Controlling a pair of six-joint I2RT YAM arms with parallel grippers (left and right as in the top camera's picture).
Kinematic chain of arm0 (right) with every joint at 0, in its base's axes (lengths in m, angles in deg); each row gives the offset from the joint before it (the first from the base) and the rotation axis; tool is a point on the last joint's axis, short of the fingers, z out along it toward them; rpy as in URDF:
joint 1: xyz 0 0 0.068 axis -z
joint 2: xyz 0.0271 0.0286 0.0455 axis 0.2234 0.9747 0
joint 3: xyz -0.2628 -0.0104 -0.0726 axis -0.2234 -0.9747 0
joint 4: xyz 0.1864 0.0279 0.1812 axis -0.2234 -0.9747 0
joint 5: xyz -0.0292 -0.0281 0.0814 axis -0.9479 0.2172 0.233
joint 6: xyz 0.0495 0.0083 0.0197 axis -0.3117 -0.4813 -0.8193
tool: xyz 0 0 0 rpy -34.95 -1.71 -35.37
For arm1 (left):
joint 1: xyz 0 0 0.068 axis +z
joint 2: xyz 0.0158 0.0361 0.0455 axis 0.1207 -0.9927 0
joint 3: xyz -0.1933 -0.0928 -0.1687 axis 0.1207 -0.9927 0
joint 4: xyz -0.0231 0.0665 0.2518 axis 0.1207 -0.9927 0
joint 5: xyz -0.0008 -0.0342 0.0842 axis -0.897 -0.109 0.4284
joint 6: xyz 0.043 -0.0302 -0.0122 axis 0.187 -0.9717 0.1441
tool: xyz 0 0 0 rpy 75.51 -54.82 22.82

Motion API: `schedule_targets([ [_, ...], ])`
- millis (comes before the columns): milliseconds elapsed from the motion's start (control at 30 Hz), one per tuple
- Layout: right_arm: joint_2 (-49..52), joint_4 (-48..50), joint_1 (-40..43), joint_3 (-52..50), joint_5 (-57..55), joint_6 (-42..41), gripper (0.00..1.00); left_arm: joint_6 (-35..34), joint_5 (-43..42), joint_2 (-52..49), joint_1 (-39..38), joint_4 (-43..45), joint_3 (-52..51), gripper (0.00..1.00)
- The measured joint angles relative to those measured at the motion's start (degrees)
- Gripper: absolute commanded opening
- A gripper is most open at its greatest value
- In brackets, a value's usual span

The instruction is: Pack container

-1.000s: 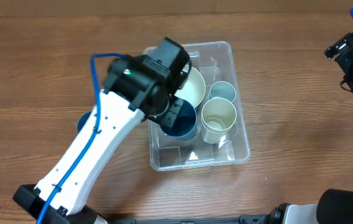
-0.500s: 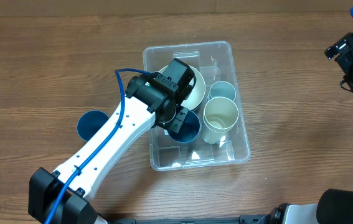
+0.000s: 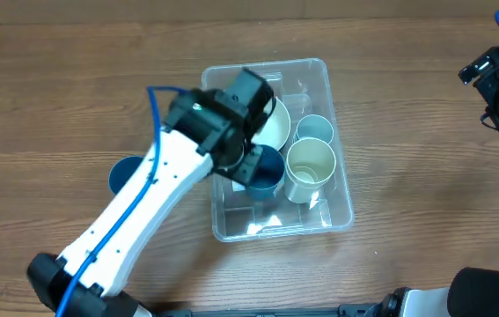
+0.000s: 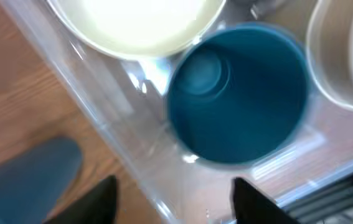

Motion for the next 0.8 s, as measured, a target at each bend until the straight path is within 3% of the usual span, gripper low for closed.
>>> schedule_targets([
  [67,0.0,-0.07,0.0,0.0,0.0,0.02,1.0,-0.76,1.77,0.2,0.28,-5.95,9.99,0.73],
  [167,0.0,-0.07,0.0,0.0,0.0,0.0,1.0,-1.33,4.72,0.5,2.1,-12.68,21.79,0.7],
  [267,0.0,-0.04,0.0,0.0,0.0,0.02,1.0,-2.49,6.47,2.01,5.77,-13.49,26.36,0.64],
  [367,0.0,-0.04,0.0,0.0,0.0,0.0,1.0,-3.8,7.5,4.81,11.98,-13.75,26.51,0.65],
  [500,0.0,-0.02,0.0,0.0,0.0,0.0,1.0,-5.99,8.33,11.06,24.59,-13.68,19.96,0.7],
  [633,0.0,0.0,0.0,0.0,0.0,0.02,1.0,-7.21,8.22,16.09,35.98,-13.81,9.35,0.65],
  [800,0.0,-0.04,0.0,0.0,0.0,0.0,1.0,-7.17,5.86,15.87,40.68,-7.69,-5.88,0.66],
])
